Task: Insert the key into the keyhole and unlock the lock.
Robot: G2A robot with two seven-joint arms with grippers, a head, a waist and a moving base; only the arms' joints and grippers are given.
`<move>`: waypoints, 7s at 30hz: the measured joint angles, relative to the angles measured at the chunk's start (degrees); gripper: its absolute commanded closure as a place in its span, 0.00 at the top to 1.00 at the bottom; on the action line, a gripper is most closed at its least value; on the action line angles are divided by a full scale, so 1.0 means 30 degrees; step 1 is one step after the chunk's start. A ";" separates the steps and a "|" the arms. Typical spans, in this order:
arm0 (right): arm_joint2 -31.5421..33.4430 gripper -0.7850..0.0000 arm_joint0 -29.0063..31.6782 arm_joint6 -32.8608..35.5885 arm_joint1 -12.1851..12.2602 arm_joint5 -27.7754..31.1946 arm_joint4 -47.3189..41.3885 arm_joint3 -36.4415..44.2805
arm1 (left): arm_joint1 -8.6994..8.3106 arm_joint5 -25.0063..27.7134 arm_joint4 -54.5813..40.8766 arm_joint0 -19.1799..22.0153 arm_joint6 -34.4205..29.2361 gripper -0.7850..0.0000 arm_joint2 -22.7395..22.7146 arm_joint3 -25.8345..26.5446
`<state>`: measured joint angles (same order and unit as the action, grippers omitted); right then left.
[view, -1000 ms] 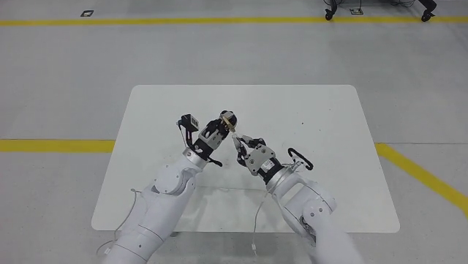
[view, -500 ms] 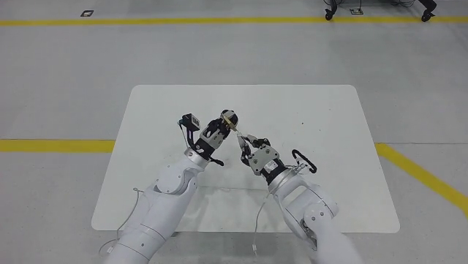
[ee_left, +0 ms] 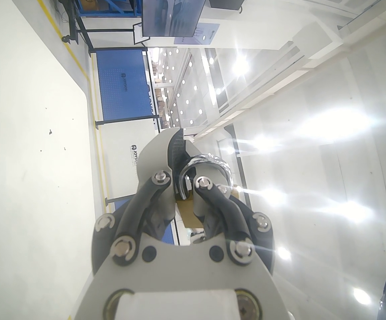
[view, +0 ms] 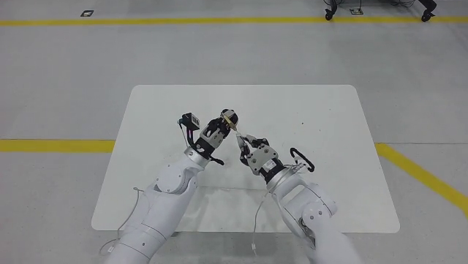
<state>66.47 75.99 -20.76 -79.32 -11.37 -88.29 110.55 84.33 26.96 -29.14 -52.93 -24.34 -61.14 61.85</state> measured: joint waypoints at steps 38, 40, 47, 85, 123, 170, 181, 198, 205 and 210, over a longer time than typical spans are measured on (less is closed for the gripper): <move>-0.0073 0.00 -0.0337 -0.0871 -0.0305 0.0116 -0.0093 -0.0450 | 0.0247 0.0765 0.2050 -0.0166 -0.0026 0.00 -0.0263 -0.0113; -0.0112 0.00 -0.0398 -0.0909 -0.0324 0.0095 -0.0086 -0.0491 | 0.0255 0.0789 0.2101 -0.0184 -0.0046 0.00 -0.0279 -0.0101; -0.0161 0.43 -0.0513 -0.1053 -0.0383 0.0070 -0.0021 -0.0535 | 0.0292 0.0642 0.2142 -0.0211 -0.0060 0.00 -0.0365 -0.0119; 0.1217 0.36 0.0751 0.3387 0.0093 0.0059 0.5881 0.0530 | 0.0377 -0.3753 0.0730 -0.0192 0.1683 0.00 -0.1601 -0.0105; -0.3772 0.00 -0.0471 0.5690 0.0550 -0.2607 3.5215 -0.0878 | 0.0129 -0.4378 0.2666 -0.0037 -0.0237 0.00 -0.2029 0.0197; -0.2297 0.00 -0.0273 0.4764 -0.0603 0.1442 2.9672 -0.1799 | 0.0375 -1.3515 -0.5356 0.0904 -0.4938 0.00 -0.2000 -0.0735; -0.2491 0.00 -0.0686 0.4958 -0.0858 0.1206 2.9182 -0.2649 | 0.0330 -1.3581 -0.5579 0.0868 -0.5059 0.00 -0.1971 -0.0605; -0.2170 0.00 -0.0502 0.5292 -0.1042 0.1138 2.8946 -0.2774 | 0.0231 -1.3362 -0.5631 0.0769 -0.5239 0.00 -0.1948 -0.0384; -0.1757 0.00 0.0249 0.5753 -0.0986 0.1669 2.8953 -0.1148 | 0.0163 -1.2499 -0.5272 0.0734 -0.5293 0.00 -0.2034 -0.0355; -0.0865 0.00 0.1586 0.6158 -0.0761 0.2024 2.9756 0.0704 | 0.0083 -1.1239 -0.5486 0.0855 -0.5936 0.00 -0.2488 -0.0484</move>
<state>63.87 80.75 -2.29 -81.60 -5.30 0.98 112.67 84.58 -6.76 -45.60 -50.37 -42.14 -68.61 60.40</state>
